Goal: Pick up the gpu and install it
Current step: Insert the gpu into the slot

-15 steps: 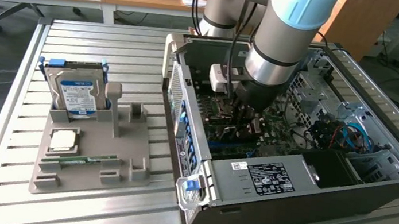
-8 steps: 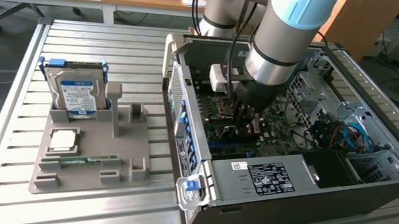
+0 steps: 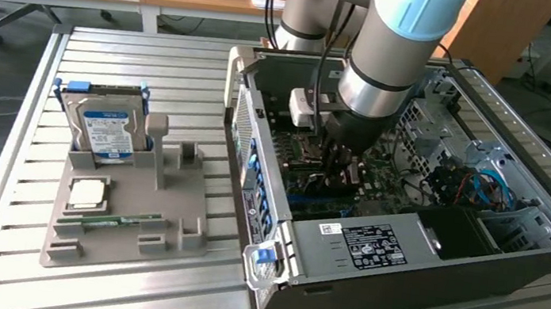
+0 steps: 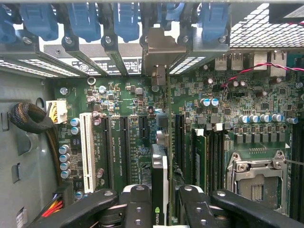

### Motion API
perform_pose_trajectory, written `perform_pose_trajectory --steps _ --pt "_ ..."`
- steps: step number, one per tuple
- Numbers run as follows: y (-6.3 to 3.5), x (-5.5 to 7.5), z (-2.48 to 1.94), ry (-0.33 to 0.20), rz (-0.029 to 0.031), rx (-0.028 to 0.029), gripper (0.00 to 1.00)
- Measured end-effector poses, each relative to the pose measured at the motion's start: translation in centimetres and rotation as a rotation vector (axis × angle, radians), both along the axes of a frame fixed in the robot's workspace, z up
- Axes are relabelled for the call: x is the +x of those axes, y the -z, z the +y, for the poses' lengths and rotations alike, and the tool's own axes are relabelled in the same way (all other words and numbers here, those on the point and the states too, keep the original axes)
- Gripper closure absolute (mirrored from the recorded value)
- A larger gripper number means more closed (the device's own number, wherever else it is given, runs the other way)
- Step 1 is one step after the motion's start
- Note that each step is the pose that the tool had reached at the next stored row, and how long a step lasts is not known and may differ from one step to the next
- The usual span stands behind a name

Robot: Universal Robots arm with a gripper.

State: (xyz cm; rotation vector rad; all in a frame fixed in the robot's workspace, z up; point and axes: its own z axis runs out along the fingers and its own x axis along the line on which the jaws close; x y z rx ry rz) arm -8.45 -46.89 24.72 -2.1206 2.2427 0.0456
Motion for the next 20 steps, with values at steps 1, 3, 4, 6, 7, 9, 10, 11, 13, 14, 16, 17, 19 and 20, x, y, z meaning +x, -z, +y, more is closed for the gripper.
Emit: perform_pose_trajectory --steps 1,3,4,6,7,9,10,11,13,14,16,17,19,20 --pt "0.00 0.00 0.00 0.000 0.0000 0.0000 0.73" --pt "0.00 -0.01 0.00 0.000 -0.0001 0.0000 0.73" --pt "0.00 -0.01 0.00 0.000 -0.0001 0.0000 0.73" --pt "0.03 -0.02 0.00 0.000 0.0000 -0.0001 0.73" --pt "0.07 -0.03 0.01 0.000 0.0000 0.0000 0.73" --pt "0.14 -0.03 0.00 0.000 0.0001 -0.0001 0.73" --pt "0.16 -0.04 0.00 0.000 0.0001 -0.0002 0.73" --pt "0.18 -0.04 0.00 0.000 0.0002 -0.0002 0.73" --pt "0.24 -0.04 0.00 0.000 0.0000 -0.0001 0.73" --pt "0.25 -0.04 0.00 0.000 0.0001 0.0000 0.73" --pt "0.27 -0.04 0.01 0.001 0.0000 0.0000 0.73" --pt "0.29 -0.05 0.03 0.001 0.0000 0.0000 0.73" --pt "0.30 -0.05 0.08 0.002 -0.0001 0.0000 0.73" --pt "0.31 -0.05 0.10 0.003 0.0000 -0.0001 0.73"
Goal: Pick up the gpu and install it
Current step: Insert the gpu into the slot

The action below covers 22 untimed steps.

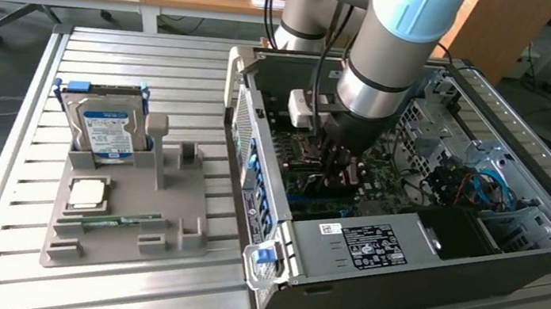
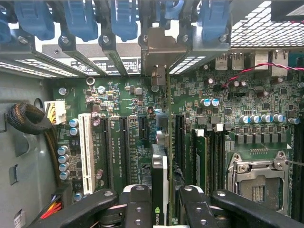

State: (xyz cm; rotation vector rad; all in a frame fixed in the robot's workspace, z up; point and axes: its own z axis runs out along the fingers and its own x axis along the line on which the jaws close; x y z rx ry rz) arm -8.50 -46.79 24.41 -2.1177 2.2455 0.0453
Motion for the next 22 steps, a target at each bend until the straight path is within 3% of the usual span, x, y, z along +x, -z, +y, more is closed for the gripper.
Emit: perform_pose_trajectory --steps 22 --pt "0.21 -0.16 0.03 0.002 -0.0001 0.0008 0.73"
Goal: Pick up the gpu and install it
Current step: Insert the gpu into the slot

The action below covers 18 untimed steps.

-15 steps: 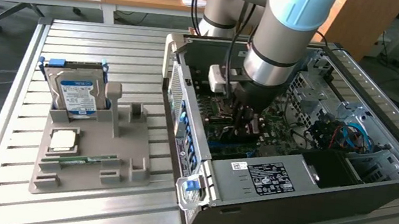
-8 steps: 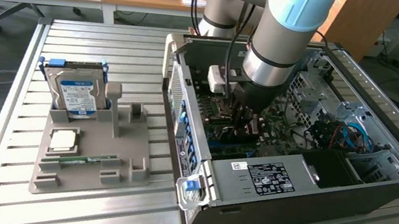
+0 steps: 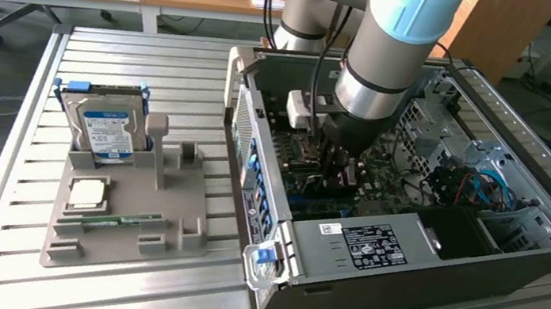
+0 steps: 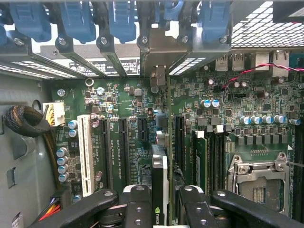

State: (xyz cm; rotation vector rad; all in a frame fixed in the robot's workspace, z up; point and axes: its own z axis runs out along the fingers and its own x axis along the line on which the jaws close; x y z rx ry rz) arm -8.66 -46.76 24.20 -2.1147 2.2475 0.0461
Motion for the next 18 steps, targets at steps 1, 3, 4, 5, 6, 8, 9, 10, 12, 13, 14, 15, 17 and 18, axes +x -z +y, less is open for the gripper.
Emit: perform_pose_trajectory --steps 1,3,4,5,6,8,9,10,12,13,14,15,17,18 --pt "0.01 0.00 0.00 0.000 0.0000 0.0000 0.73" --pt "0.02 0.00 0.00 0.000 0.0001 -0.0002 0.73" --pt "0.01 0.00 0.00 0.000 0.0001 -0.0003 0.73" --pt "0.01 0.00 0.00 0.000 0.0001 -0.0002 0.73" --pt "0.02 0.00 0.00 0.000 0.0001 -0.0002 0.73" --pt "0.02 0.00 0.00 0.000 0.0001 -0.0002 0.73" --pt "0.02 0.00 0.00 0.000 0.0001 -0.0002 0.73" --pt "0.02 0.00 0.00 0.000 0.0001 -0.0002 0.73" --pt "0.02 0.00 0.00 0.000 0.0000 0.0002 0.73" --pt "0.08 -0.01 0.03 0.000 -0.0001 0.0020 0.73" --pt "0.07 -0.01 0.02 0.000 -0.0004 0.0011 0.73" --pt "0.06 -0.01 0.01 0.000 -0.0003 0.0007 0.67" --pt "0.02 0.00 0.00 0.000 0.0001 -0.0001 0.61" --pt "0.02 0.00 0.00 0.000 0.0001 -0.0002 0.55"
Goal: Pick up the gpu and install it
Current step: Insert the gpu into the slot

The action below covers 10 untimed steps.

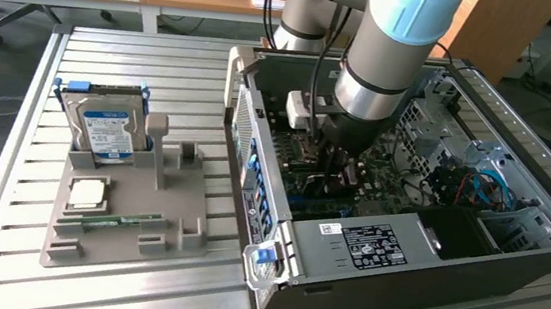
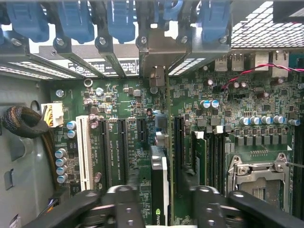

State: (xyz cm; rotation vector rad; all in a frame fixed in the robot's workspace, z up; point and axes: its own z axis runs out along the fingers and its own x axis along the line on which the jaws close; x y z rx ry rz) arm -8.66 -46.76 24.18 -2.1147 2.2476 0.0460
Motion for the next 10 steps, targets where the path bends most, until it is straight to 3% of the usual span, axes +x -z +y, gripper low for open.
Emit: perform_pose_trajectory --steps 3,10 --pt "0.00 0.00 0.00 0.000 0.0000 0.0001 0.43" --pt "-0.58 0.00 0.00 0.000 0.0000 0.0000 0.43"
